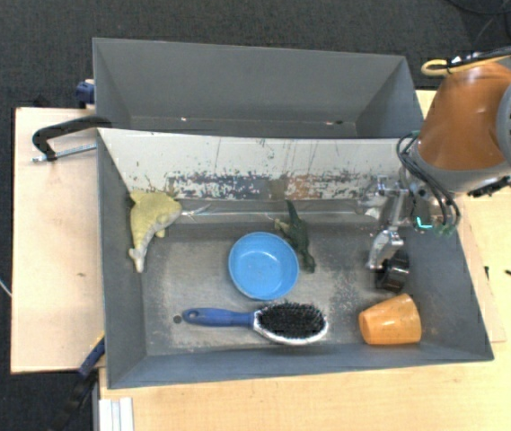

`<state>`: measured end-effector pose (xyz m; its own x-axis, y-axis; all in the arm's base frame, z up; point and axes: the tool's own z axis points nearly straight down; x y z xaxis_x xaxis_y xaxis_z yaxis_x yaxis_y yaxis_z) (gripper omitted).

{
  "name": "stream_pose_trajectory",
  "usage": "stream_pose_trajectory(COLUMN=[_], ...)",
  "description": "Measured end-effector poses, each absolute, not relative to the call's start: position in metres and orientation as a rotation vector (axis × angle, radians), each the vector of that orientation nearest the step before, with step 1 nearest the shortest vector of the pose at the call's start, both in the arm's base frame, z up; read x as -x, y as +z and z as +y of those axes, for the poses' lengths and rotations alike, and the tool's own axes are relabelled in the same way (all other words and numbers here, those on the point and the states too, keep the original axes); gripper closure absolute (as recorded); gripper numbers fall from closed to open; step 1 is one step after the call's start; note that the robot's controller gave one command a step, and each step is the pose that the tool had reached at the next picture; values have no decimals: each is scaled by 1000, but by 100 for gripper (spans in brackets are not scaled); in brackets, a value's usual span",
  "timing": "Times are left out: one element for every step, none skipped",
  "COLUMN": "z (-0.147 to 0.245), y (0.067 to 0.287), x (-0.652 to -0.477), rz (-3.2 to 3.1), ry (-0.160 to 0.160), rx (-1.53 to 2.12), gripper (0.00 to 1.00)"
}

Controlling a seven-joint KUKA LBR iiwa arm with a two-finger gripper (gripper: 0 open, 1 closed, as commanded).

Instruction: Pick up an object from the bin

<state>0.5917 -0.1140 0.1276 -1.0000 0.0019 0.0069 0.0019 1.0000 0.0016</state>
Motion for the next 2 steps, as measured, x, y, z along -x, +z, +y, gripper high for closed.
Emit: stream_pose_trajectory(z=[-153, -153], y=[73, 102], x=[-538, -553], rz=[-3161, -3103], ry=[-2, 4], rx=[-156, -549], gripper=[0, 0])
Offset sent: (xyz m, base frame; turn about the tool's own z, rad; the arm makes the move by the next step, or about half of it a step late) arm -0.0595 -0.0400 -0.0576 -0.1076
